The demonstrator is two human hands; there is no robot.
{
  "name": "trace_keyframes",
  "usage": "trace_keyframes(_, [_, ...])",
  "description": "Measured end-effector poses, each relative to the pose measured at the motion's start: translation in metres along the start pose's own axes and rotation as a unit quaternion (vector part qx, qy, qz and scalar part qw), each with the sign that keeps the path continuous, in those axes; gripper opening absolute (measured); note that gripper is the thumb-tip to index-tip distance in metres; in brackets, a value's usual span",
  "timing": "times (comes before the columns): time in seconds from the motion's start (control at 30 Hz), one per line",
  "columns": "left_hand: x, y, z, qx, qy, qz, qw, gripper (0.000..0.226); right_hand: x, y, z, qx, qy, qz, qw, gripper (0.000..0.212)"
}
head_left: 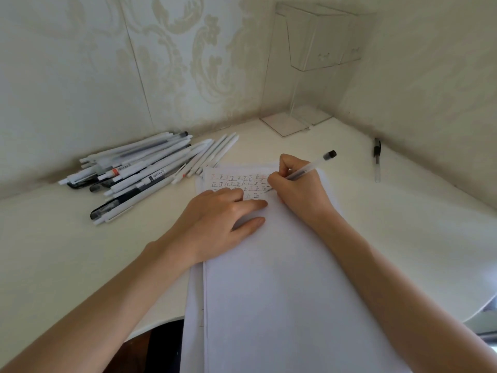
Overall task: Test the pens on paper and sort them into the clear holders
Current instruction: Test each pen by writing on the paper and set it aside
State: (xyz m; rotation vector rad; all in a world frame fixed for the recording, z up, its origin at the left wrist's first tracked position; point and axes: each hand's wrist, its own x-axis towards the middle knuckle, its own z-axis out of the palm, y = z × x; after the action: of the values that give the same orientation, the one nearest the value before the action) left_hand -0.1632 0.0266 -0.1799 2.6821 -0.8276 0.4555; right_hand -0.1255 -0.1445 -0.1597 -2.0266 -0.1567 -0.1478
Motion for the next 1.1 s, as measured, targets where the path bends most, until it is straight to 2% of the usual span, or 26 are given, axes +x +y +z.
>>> trace_keyframes(0.9, [0.0015, 0.0016, -0.0039, -0.031, -0.036, -0.010, 0.999, 0.047, -0.0018, -0.0015, -0.0013, 0.003, -0.022, 0.005, 1.000, 0.020])
trace_keyframes(1.0, [0.0006, 0.0009, -0.0034, -0.031, -0.033, -0.007, 0.999, 0.047, -0.0010, 0.0003, 0.0000, -0.004, -0.026, 0.002, 1.000, 0.024])
trace_keyframes(1.1, [-0.0005, -0.0002, -0.0030, -0.029, -0.037, -0.004, 0.999, 0.048, 0.0009, 0.0020, 0.0002, -0.005, 0.007, 0.001, 1.000, 0.033])
